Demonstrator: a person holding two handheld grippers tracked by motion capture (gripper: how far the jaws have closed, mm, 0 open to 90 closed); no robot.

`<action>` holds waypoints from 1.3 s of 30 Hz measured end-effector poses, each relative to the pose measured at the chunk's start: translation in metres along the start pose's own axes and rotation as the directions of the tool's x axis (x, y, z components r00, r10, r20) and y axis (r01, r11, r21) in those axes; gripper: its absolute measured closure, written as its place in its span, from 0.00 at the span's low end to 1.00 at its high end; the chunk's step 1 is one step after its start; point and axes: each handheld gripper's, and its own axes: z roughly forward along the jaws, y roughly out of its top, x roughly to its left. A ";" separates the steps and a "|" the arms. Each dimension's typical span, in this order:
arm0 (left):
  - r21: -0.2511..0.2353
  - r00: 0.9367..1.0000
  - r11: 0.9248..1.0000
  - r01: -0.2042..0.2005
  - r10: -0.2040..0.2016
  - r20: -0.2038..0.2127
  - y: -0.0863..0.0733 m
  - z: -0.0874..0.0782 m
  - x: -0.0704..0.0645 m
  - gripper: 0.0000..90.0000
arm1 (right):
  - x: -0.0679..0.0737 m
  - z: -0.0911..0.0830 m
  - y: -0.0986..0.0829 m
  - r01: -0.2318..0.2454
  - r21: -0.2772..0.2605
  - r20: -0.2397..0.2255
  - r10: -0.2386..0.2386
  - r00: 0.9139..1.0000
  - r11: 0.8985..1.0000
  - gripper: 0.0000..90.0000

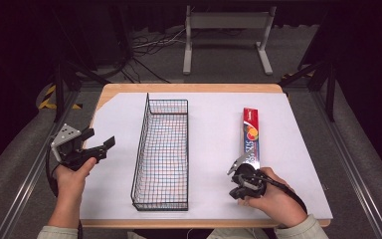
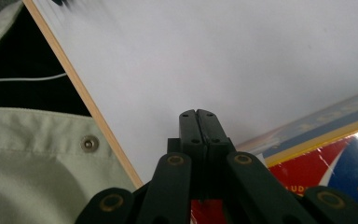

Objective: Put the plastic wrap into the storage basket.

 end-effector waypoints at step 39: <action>-0.010 0.999 1.000 0.025 -0.025 -0.037 0.004 -0.005 0.008 0.18 | -0.053 -0.069 -0.044 -0.239 -0.592 0.066 0.341 0.938 0.770 0.41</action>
